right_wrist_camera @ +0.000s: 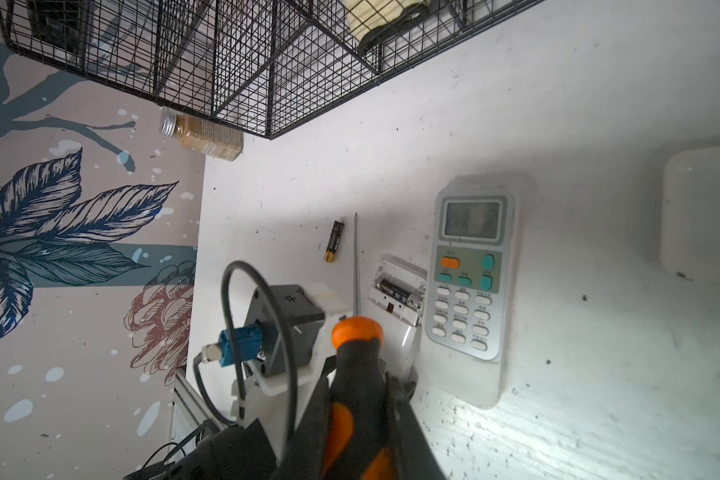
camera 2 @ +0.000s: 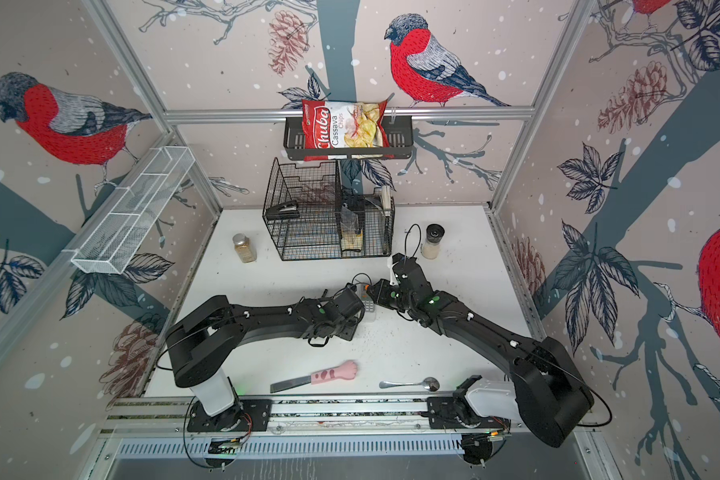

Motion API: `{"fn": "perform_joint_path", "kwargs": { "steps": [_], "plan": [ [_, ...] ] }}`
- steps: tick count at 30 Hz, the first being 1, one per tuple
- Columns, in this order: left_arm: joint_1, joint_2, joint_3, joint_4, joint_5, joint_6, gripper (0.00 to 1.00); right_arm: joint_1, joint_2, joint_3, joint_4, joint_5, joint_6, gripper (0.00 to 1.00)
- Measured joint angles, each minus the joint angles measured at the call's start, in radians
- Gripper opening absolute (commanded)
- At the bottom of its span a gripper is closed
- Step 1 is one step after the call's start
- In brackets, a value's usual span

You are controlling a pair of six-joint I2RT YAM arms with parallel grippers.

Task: Unload the batteries from the remote control

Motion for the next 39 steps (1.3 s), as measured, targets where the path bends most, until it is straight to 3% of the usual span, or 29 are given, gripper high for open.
{"fn": "perform_joint_path", "kwargs": {
  "steps": [4,17,27,33,39],
  "plan": [
    [-0.002,-0.035,-0.045,0.016,-0.001,0.003,0.96,-0.005,0.002,0.01,-0.001,-0.001,-0.001,0.01],
    [0.023,-0.105,-0.143,0.033,-0.06,-0.099,0.95,-0.002,0.034,0.041,0.001,-0.006,-0.006,0.01],
    [0.126,-0.151,-0.211,0.07,-0.108,-0.144,0.89,0.014,0.06,0.055,-0.011,-0.013,-0.039,0.01],
    [0.183,-0.16,-0.219,0.087,-0.116,-0.145,0.73,0.014,0.085,0.078,-0.066,-0.022,-0.095,0.01],
    [0.189,-0.241,-0.214,-0.033,-0.037,-0.145,0.72,0.015,0.082,0.075,-0.108,-0.035,-0.132,0.01]
  ]
}}
